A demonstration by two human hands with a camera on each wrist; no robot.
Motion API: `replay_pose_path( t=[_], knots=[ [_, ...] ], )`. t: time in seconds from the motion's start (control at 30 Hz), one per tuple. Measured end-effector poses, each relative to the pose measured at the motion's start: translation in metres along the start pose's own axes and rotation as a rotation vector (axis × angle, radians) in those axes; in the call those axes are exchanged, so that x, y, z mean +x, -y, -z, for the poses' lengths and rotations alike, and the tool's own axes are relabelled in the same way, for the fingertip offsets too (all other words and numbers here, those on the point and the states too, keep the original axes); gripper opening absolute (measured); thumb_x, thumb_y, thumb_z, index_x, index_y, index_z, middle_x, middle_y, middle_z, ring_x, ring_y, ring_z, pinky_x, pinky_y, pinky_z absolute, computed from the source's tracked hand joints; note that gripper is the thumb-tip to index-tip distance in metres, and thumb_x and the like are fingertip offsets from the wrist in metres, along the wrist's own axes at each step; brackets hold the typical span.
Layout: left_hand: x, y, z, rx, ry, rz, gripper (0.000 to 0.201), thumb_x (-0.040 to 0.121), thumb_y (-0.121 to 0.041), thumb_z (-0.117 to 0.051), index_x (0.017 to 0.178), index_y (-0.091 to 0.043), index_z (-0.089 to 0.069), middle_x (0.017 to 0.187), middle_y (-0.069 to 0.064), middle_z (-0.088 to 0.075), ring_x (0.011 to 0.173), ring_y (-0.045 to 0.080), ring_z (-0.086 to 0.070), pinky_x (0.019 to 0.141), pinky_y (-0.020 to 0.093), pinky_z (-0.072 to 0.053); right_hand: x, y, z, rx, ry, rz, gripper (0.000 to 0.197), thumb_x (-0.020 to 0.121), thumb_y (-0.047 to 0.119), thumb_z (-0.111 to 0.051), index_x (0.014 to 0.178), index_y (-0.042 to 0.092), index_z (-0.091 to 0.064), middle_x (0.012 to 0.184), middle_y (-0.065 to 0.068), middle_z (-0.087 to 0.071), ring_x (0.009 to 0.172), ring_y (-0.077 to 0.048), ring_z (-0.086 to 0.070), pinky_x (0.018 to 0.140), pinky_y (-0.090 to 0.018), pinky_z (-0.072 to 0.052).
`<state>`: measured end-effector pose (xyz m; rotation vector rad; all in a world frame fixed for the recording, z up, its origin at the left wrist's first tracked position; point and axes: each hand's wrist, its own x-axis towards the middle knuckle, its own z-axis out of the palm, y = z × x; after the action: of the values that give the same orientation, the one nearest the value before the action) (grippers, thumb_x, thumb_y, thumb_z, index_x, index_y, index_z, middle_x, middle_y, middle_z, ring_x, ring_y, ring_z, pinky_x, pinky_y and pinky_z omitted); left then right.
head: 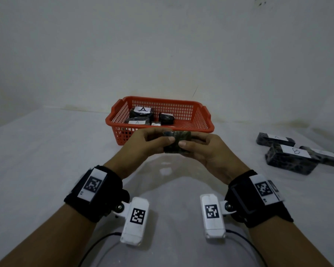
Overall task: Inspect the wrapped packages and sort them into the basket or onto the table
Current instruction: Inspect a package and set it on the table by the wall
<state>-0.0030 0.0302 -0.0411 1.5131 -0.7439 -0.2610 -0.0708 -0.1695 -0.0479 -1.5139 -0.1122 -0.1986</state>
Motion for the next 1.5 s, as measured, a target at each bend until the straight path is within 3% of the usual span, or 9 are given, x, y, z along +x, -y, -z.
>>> replay_pose_path(
  t=[0.23,0.4,0.67,0.9,1.07,1.17,1.27,1.4,1.5],
  knots=[
    [0.001,0.001,0.002,0.013,0.018,0.001,0.021,0.096,-0.015,-0.064,0.115,-0.017,-0.074,0.11,-0.003,-0.078,0.107,0.011,-0.073,0.084,0.023,-0.06,-0.001,0.003,-0.001,-0.022,-0.005,-0.034,0.047,0.084,0.033,-0.069,0.121,0.004,-0.072,0.124,-0.018,-0.074,0.118,-0.03,-0.071,0.099,-0.037,-0.059],
    [0.001,0.003,0.003,-0.036,0.029,0.016,0.022,0.097,-0.014,-0.062,0.116,-0.011,-0.073,0.114,0.002,-0.078,0.109,0.015,-0.073,0.09,0.031,-0.061,-0.002,0.004,0.001,-0.008,-0.008,-0.048,0.048,0.085,0.03,-0.07,0.122,0.001,-0.072,0.122,-0.019,-0.074,0.119,-0.031,-0.07,0.098,-0.037,-0.06],
    [0.002,0.0,0.003,-0.096,0.08,0.055,0.029,0.092,-0.018,-0.065,0.119,-0.013,-0.071,0.118,0.003,-0.077,0.112,0.018,-0.073,0.09,0.03,-0.061,-0.001,0.0,0.0,-0.005,0.011,-0.031,0.05,0.078,0.022,-0.076,0.124,0.004,-0.07,0.123,-0.018,-0.075,0.117,-0.032,-0.072,0.104,-0.042,-0.057],
    [0.0,-0.002,0.002,-0.088,0.096,0.086,0.023,0.093,-0.017,-0.065,0.115,-0.017,-0.072,0.114,0.001,-0.078,0.109,0.017,-0.074,0.091,0.03,-0.06,0.001,0.0,-0.003,0.011,-0.032,-0.063,0.04,0.091,0.018,-0.07,0.126,-0.001,-0.069,0.122,-0.019,-0.075,0.113,-0.033,-0.073,0.096,-0.037,-0.061],
    [0.003,-0.003,0.003,-0.189,0.016,0.177,0.019,0.102,-0.017,-0.057,0.11,-0.007,-0.07,0.103,0.013,-0.079,0.097,0.025,-0.077,0.086,0.032,-0.063,0.0,0.0,-0.002,-0.031,0.019,-0.091,0.056,0.082,0.036,-0.079,0.131,0.013,-0.066,0.123,-0.012,-0.075,0.113,-0.027,-0.073,0.095,-0.038,-0.061],
    [0.003,-0.006,0.003,-0.292,-0.03,0.238,0.02,0.103,-0.02,-0.055,0.117,-0.011,-0.066,0.106,0.017,-0.078,0.1,0.032,-0.076,0.085,0.035,-0.063,0.0,-0.004,0.002,-0.094,0.008,-0.052,0.056,0.077,0.028,-0.085,0.13,0.022,-0.065,0.126,-0.005,-0.074,0.119,-0.023,-0.071,0.104,-0.047,-0.057],
    [0.003,-0.006,0.0,-0.283,-0.01,0.271,0.026,0.105,-0.028,-0.051,0.121,-0.013,-0.066,0.112,0.02,-0.076,0.11,0.04,-0.071,0.092,0.043,-0.06,0.0,-0.005,0.003,-0.124,-0.035,0.013,0.041,0.089,0.013,-0.077,0.129,0.017,-0.067,0.124,-0.006,-0.076,0.119,-0.021,-0.071,0.102,-0.041,-0.058],
    [0.006,-0.004,-0.01,-0.25,-0.02,0.235,0.043,0.094,-0.047,-0.055,0.126,-0.019,-0.065,0.118,0.011,-0.076,0.109,0.03,-0.074,0.093,0.042,-0.06,0.002,-0.004,0.004,-0.071,-0.141,0.031,0.03,0.096,0.016,-0.071,0.123,0.005,-0.07,0.117,-0.01,-0.078,0.112,-0.026,-0.074,0.097,-0.037,-0.06],
    [0.007,0.0,-0.017,-0.095,-0.061,0.105,0.039,0.095,-0.033,-0.065,0.129,-0.016,-0.065,0.119,0.0,-0.076,0.11,0.015,-0.073,0.097,0.037,-0.059,0.002,-0.001,0.005,-0.015,-0.196,0.028,0.032,0.097,0.018,-0.068,0.124,0.0,-0.069,0.116,-0.014,-0.077,0.111,-0.028,-0.074,0.096,-0.038,-0.061]
  ],
)
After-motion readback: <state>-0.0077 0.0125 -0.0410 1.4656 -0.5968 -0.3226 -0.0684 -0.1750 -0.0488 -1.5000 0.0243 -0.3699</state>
